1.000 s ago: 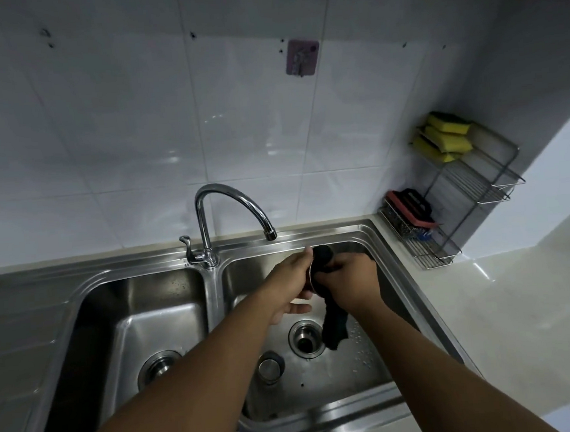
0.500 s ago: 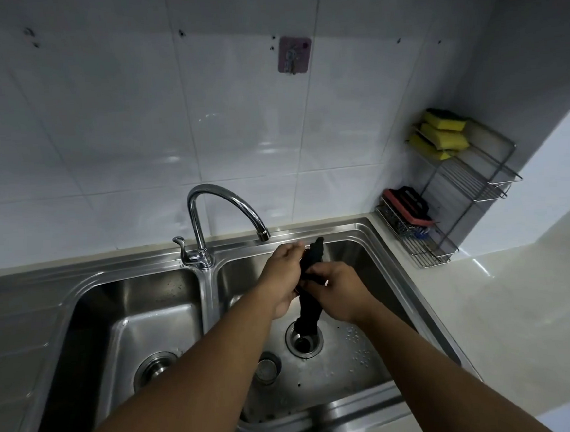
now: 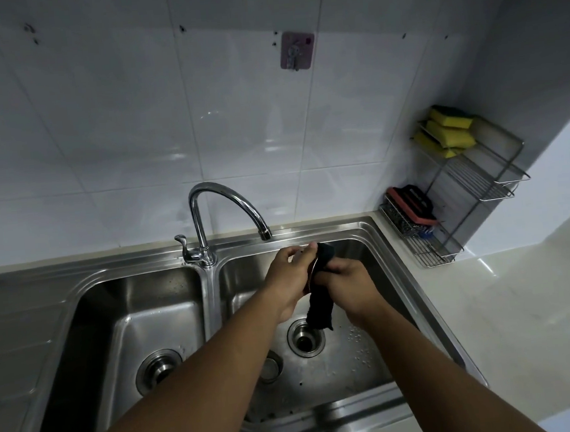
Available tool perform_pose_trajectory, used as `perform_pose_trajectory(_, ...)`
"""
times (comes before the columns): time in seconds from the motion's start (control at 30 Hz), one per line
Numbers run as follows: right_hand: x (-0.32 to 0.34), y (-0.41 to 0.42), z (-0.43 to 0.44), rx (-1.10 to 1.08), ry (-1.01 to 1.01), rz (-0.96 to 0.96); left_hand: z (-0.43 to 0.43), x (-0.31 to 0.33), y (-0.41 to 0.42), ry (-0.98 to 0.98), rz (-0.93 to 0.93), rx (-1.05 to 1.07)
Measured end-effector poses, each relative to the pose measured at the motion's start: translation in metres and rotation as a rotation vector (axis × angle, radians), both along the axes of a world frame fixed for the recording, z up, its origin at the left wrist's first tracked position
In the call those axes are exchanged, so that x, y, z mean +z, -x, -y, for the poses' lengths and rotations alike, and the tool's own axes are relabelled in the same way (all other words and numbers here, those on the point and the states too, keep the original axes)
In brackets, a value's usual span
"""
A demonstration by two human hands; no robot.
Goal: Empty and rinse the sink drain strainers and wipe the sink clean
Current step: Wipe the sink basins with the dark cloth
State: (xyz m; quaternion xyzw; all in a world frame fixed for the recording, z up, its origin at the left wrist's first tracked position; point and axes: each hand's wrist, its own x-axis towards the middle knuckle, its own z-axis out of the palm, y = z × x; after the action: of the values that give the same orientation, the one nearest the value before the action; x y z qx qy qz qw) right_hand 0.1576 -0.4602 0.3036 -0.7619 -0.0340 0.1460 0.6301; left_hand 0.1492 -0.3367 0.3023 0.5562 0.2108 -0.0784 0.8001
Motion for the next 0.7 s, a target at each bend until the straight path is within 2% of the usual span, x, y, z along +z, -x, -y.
perform_pose_trajectory(0.1,-0.001,-0.008,0.011,-0.025,-0.092,-0.111,-0.007,-0.003,0.001,-0.005,0.0,-0.024)
perform_pose_trajectory(0.3,-0.001,-0.028,0.029,-0.487,-0.322,-0.201,-0.021,-0.013,0.009,-0.123,-0.047,-0.072)
perform_pose_trajectory(0.37,0.002,-0.026,0.024,-0.418,-0.281,-0.167,-0.021,-0.014,0.011,-0.157,-0.077,-0.112)
perform_pose_trajectory(0.47,0.003,-0.014,0.012,-0.192,-0.141,-0.098,-0.02,-0.017,0.01,-0.17,-0.074,-0.142)
perform_pose_trajectory(0.6,0.002,-0.005,0.002,0.01,-0.123,-0.013,-0.024,-0.015,0.005,-0.478,0.055,-0.19)
perform_pose_trajectory(0.7,-0.002,-0.002,0.0,0.134,-0.111,0.054,-0.025,-0.012,0.004,-0.612,0.068,-0.29)
